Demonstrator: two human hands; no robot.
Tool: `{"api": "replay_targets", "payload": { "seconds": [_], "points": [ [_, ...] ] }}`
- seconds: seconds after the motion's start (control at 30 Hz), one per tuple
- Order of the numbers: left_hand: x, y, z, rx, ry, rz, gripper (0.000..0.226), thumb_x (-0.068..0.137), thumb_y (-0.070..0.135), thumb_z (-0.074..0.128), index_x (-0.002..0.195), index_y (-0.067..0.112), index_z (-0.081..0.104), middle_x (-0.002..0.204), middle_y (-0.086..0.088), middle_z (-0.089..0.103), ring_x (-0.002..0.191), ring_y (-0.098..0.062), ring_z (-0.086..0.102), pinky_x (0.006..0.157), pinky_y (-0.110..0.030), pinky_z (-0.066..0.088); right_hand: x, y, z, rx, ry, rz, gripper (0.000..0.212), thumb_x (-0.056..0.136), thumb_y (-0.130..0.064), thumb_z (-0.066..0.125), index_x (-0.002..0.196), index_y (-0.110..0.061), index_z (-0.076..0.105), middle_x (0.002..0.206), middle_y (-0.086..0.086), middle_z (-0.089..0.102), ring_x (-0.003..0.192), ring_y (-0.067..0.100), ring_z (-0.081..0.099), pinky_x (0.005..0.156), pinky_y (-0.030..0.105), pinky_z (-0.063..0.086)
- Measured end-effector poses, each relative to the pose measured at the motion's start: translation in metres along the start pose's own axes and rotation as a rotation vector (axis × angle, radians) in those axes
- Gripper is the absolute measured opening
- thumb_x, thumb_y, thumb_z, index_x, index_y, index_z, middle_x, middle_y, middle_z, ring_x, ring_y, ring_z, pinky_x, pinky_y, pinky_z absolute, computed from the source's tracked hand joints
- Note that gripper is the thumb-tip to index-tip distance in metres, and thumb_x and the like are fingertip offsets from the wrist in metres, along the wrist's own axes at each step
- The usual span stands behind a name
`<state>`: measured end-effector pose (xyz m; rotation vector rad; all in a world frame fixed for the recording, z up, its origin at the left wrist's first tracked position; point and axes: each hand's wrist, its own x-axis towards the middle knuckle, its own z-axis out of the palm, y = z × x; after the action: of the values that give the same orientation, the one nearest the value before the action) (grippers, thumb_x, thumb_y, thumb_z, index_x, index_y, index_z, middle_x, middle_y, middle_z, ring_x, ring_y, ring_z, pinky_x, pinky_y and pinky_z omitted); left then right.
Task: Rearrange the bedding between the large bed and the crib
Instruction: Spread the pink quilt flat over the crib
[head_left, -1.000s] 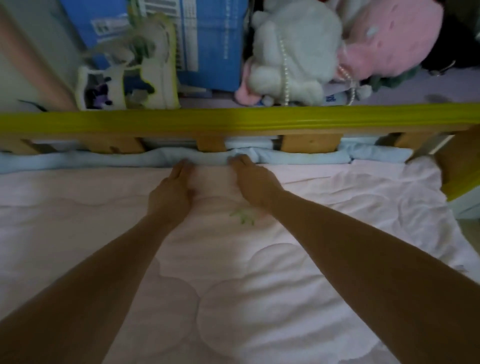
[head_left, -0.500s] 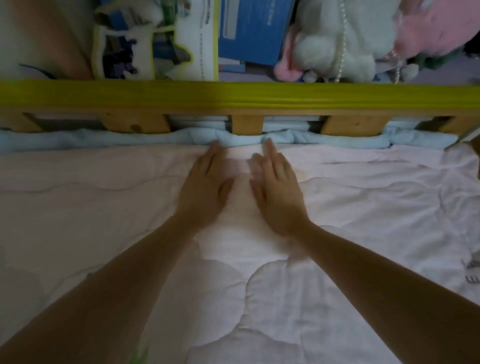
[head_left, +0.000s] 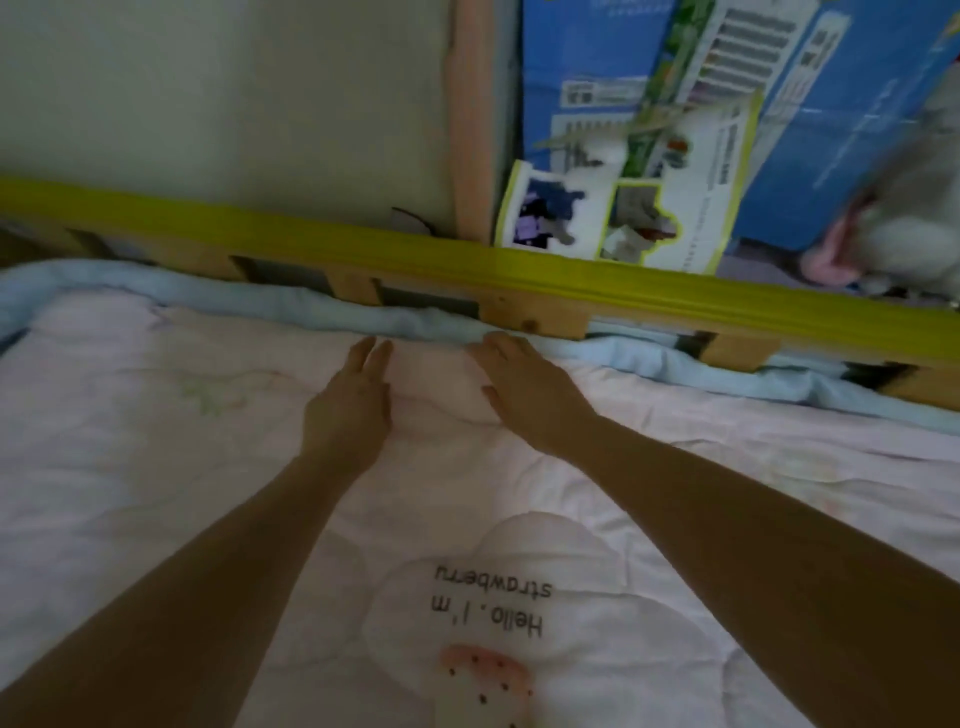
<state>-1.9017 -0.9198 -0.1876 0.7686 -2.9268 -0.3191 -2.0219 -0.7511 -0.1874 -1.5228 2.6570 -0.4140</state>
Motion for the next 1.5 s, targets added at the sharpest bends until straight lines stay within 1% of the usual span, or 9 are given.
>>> {"api": "replay_targets", "payload": {
  "seconds": [0.13,0.27,0.43,0.53,0.63,0.73,1.1,1.3,1.5],
  "points": [
    [0.026,-0.045,-0.009,0.033,-0.124,0.09,0.061,0.098,0.011,0.042,0.152,0.018,0.017,0.16,0.003,0.005,0.119,-0.029,0.053,0.089,-0.04,0.048,0.041,-0.02,0.012,0.0,-0.148,-0.01,0.054,0.101,-0.018,0.038,0.15,-0.011,0.015,0.154,0.013,0.025,0.136,0.025,0.032,0.109,0.029,0.025],
    [0.038,-0.053,0.006,0.02,-0.175,0.095,0.057,0.096,0.014,0.046,0.149,0.017,0.028,0.155,-0.009,0.023,0.116,-0.035,0.053,0.093,-0.041,0.042,0.058,-0.03,0.029,0.187,-0.177,0.177,0.07,0.095,-0.017,0.053,0.152,-0.016,0.011,0.13,0.02,0.053,0.113,0.03,0.055,0.095,0.036,0.044],
    [0.061,-0.038,0.001,-0.162,0.063,-0.039,0.027,0.094,-0.003,0.039,0.119,-0.001,0.048,0.125,-0.02,0.045,0.102,-0.037,0.053,0.077,-0.035,0.041,0.073,-0.033,0.033,0.026,0.046,0.212,0.057,0.093,-0.002,0.042,0.147,-0.01,0.025,0.133,0.021,0.045,0.121,0.034,0.043,0.091,0.041,0.043],
    [0.055,-0.056,0.011,-0.249,0.093,0.146,0.037,0.093,0.002,0.043,0.13,0.001,0.044,0.14,-0.02,0.037,0.119,-0.036,0.046,0.093,-0.038,0.04,0.068,-0.052,0.059,-0.036,0.152,0.293,0.063,0.085,0.002,0.048,0.145,-0.008,0.031,0.14,0.023,0.037,0.13,0.039,0.034,0.094,0.049,0.047],
    [0.02,-0.098,0.03,-0.021,0.176,0.281,0.057,0.096,0.032,0.036,0.147,0.007,0.029,0.157,-0.016,0.018,0.141,-0.033,0.026,0.115,-0.047,0.019,0.056,-0.067,0.077,-0.155,0.175,-0.083,0.058,0.093,-0.027,0.046,0.148,-0.018,0.028,0.155,0.013,0.026,0.142,0.033,0.024,0.112,0.049,0.026],
    [0.001,-0.143,0.037,0.193,0.023,0.015,0.078,0.089,0.064,0.006,0.154,0.021,0.0,0.161,-0.004,-0.005,0.147,-0.032,-0.002,0.116,-0.054,-0.004,0.061,-0.067,0.08,-0.24,-0.14,-0.469,0.059,0.098,-0.052,0.018,0.152,-0.029,0.009,0.16,0.0,0.005,0.148,0.02,0.0,0.119,0.042,-0.001],
    [0.023,-0.147,0.027,0.121,-0.245,-0.216,0.079,0.091,0.068,0.016,0.152,0.024,-0.01,0.16,0.0,-0.015,0.146,-0.031,-0.011,0.115,-0.056,-0.004,0.096,-0.076,0.1,-0.206,-0.232,-0.086,0.063,0.097,-0.055,0.004,0.152,-0.026,-0.007,0.16,-0.007,-0.006,0.147,0.009,-0.001,0.119,0.03,-0.003],
    [-0.115,-0.122,0.027,0.088,-0.16,-0.185,0.07,0.096,0.057,0.012,0.153,0.019,-0.005,0.16,-0.005,-0.008,0.148,-0.026,-0.006,0.118,-0.045,-0.004,0.008,-0.131,0.102,-0.119,-0.215,0.054,0.07,0.095,-0.056,0.008,0.153,-0.017,-0.001,0.16,0.008,-0.006,0.148,0.021,-0.005,0.119,0.038,-0.005],
    [-0.283,-0.134,0.028,0.09,-0.068,-0.241,0.072,0.093,0.056,0.012,0.153,0.016,0.012,0.159,-0.01,0.01,0.147,-0.03,0.01,0.118,-0.045,0.004,-0.177,-0.212,0.108,-0.018,-0.293,-0.342,0.071,0.096,-0.057,0.018,0.153,-0.015,0.013,0.16,0.009,0.006,0.148,0.021,0.003,0.119,0.04,0.003]
  ]
}}
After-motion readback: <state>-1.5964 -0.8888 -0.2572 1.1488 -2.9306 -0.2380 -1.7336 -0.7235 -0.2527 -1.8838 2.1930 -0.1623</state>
